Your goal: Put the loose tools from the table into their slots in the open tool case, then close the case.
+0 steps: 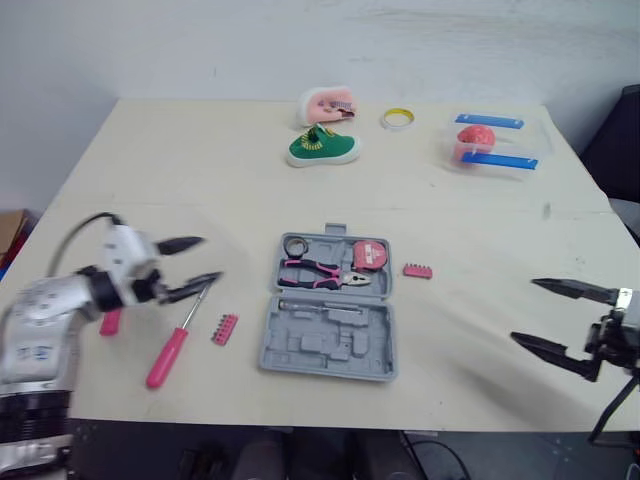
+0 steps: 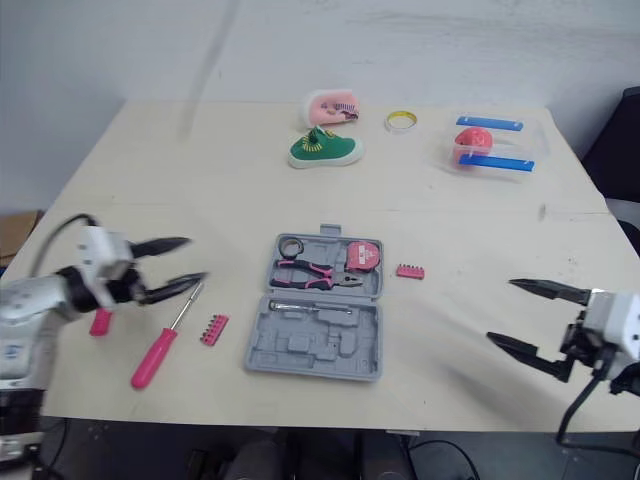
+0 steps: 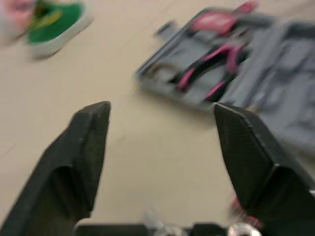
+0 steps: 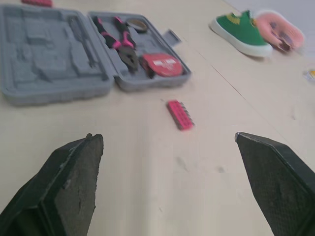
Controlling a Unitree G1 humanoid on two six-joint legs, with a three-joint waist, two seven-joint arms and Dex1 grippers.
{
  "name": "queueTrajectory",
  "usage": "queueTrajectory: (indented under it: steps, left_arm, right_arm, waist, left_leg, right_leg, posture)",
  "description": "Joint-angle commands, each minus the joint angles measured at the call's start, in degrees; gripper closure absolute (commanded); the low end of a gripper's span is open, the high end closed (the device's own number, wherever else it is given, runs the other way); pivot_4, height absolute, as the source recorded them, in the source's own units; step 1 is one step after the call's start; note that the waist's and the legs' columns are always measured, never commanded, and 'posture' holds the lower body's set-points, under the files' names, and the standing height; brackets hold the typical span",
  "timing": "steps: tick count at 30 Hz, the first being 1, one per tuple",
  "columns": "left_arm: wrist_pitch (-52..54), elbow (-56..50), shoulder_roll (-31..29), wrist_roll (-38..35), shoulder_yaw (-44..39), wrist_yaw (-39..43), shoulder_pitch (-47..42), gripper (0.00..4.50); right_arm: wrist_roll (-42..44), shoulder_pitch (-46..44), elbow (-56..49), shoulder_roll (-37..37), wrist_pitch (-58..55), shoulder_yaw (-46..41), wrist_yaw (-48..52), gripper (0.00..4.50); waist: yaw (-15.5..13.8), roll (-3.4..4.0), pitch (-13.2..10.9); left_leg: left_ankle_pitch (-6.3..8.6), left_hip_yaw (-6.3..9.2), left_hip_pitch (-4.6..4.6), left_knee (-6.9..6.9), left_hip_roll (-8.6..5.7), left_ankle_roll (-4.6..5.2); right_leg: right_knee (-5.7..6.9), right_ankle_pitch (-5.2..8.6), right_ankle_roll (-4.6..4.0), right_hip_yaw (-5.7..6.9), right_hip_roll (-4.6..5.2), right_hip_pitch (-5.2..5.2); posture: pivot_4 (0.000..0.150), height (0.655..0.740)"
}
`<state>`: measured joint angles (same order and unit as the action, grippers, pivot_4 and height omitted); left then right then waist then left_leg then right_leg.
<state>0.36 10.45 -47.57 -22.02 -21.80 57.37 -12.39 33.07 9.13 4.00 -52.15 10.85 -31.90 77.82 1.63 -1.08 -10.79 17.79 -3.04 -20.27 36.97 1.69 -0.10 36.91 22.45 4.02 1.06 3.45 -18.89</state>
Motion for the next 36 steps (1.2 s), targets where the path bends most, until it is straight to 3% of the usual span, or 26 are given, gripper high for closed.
queueTrajectory:
  steps: [1,6,10,18,24,29,36]
  left_arm:
    - [-4.13,11.79,-5.6,0.77,-9.38,-3.33,0.01,0.07]
    - [-8.27,30.02,-13.42,1.65,-16.21,-4.25,3.41,0.07]
    - [-11.87,39.11,-16.3,2.0,-18.56,-5.22,6.2,0.07]
    - [-13.49,37.48,-15.17,0.14,-20.55,-4.65,9.96,0.07]
    - [-8.86,22.49,-11.06,-2.48,-21.88,-3.24,17.19,0.07]
    - [0.76,0.2,-5.61,-6.41,-23.87,-4.87,26.59,0.07]
    - [22.14,-22.62,1.9,-9.41,-22.88,-20.42,30.62,0.07]
  right_arm:
    - [-0.9,-2.22,6.07,-1.96,3.35,-3.5,1.14,0.0]
    - [-3.33,-3.78,13.83,-3.9,7.45,-5.07,1.52,0.0]
    - [-4.37,-3.83,18.86,-4.77,9.97,-5.27,2.2,0.0]
    - [-5.17,-3.85,19.53,-4.0,11.21,-3.79,1.5,0.0]
    - [-3.79,-8.36,15.12,-2.26,7.19,2.13,1.55,0.0]
    - [-0.28,-11.74,7.92,-0.09,0.83,4.49,-0.75,0.0]
    - [2.66,-15.63,-3.3,5.86,-4.85,9.84,-4.15,0.0]
  waist:
    - [0.01,-0.02,-0.01]
    - [0.09,-0.01,-0.01]
    - [0.18,0.01,-0.01]
    - [0.05,-0.04,-0.03]
    - [1.01,-0.02,-0.02]
    - [1.58,-0.02,-0.03]
    - [1.42,-0.05,-0.05]
  left_leg:
    - [0.01,0.0,-0.01,-0.01,-0.01,0.01]
    - [0.14,-0.06,-0.4,-0.13,-0.04,0.02]
    - [0.12,-0.12,-0.91,-0.12,-0.03,-0.03]
    - [0.03,-0.12,-0.85,0.0,-0.04,-0.04]
    - [-0.01,-0.19,-0.96,-0.07,-0.01,-0.15]
    - [-0.02,-0.26,-1.04,-0.06,-0.02,-0.14]
    - [-0.03,-0.23,-1.0,0.05,-0.01,-0.13]
  right_leg:
    - [-0.03,0.0,0.0,0.01,0.04,0.0]
    - [-0.08,0.03,-0.05,0.01,0.12,-0.53]
    - [0.01,0.03,-0.05,0.04,0.11,-1.08]
    - [0.32,0.02,-0.06,0.1,0.23,-1.04]
    - [0.58,0.07,-0.15,0.02,0.22,-1.36]
    - [0.63,0.08,-0.16,-0.01,0.22,-1.45]
    - [0.75,0.08,-0.15,-0.02,0.18,-1.4]
  posture:
    - [0.15,0.74]
    - [0.15,0.74]
    - [0.15,0.74]
    - [0.15,0.74]
    - [0.15,0.74]
    - [0.15,0.74]
    - [0.15,0.74]
